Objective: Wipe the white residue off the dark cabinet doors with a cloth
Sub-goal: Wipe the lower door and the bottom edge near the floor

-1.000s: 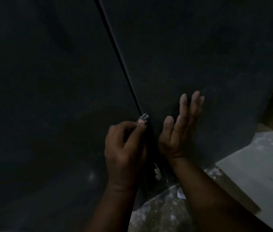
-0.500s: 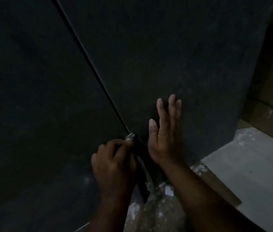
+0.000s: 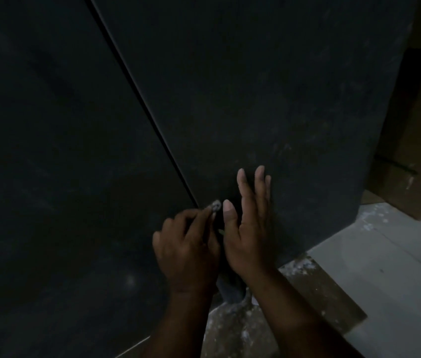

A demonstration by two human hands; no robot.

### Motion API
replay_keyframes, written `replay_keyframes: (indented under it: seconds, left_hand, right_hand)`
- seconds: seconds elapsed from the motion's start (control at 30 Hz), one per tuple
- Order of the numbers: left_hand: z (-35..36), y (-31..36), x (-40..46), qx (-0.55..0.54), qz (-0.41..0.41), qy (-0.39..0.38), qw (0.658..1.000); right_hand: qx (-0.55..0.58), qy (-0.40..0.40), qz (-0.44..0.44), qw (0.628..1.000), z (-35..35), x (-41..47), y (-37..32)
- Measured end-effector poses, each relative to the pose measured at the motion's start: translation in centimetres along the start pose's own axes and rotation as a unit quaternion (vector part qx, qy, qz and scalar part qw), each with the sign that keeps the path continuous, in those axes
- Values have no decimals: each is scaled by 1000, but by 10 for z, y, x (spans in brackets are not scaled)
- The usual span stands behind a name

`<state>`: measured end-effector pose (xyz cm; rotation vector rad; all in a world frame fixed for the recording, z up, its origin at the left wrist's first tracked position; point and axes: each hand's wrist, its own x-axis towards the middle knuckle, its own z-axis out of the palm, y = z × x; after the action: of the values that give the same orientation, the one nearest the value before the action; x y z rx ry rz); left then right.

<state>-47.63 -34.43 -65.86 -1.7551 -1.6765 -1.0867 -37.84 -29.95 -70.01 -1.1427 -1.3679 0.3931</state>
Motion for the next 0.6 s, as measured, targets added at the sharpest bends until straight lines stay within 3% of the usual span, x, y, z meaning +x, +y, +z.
replay_keyframes:
  seconds: [0.13, 0.27, 0.37, 0.43, 0.5, 0.6]
  left_hand:
    - [2, -6, -17, -6, -27, -57, 998]
    - [-5, 6, 8, -139, -83, -14, 987]
    - [-16, 20, 28, -246, -113, -41, 962]
    - [-23, 24, 39, -288, -136, -69, 945]
    - [-32, 22, 52, -276, -109, -78, 952]
    - [-43, 9, 73, -121, 61, -7, 991]
  right_hand:
    - [58, -4, 24, 998, -10, -13, 2]
    - [100, 28, 40, 994, -17, -20, -12]
    - [255, -18, 119, 959, -13, -16, -35]
    - [323, 0, 153, 934, -13, -10, -47]
    - [314, 52, 158, 935, -13, 1, -56]
    - [224, 158, 116, 955, -7, 21, -60]
